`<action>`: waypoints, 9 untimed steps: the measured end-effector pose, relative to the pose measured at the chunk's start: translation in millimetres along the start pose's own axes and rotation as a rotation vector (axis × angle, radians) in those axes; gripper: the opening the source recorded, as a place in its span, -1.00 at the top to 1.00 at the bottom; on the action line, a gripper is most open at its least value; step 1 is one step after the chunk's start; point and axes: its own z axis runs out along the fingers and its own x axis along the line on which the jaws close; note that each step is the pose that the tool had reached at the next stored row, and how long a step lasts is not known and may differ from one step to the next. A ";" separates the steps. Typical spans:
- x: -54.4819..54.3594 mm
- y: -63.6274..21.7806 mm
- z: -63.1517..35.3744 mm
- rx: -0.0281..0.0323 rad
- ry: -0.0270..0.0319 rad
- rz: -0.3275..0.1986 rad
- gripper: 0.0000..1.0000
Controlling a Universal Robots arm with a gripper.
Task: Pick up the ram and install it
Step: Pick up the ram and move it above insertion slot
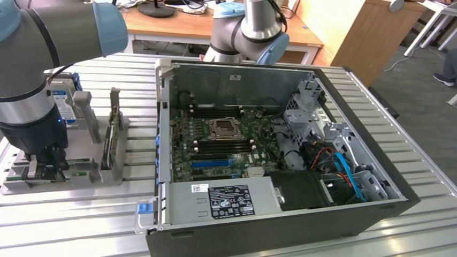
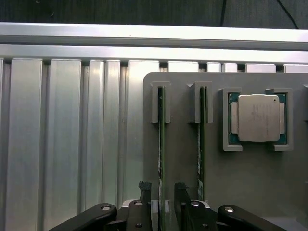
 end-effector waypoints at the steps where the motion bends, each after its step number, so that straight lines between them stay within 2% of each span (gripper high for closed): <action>1: 0.0 0.0 0.1 0.0000 0.0000 0.000 0.34; 9: 0.1 0.1 0.2 0.0002 -0.0002 0.000 0.34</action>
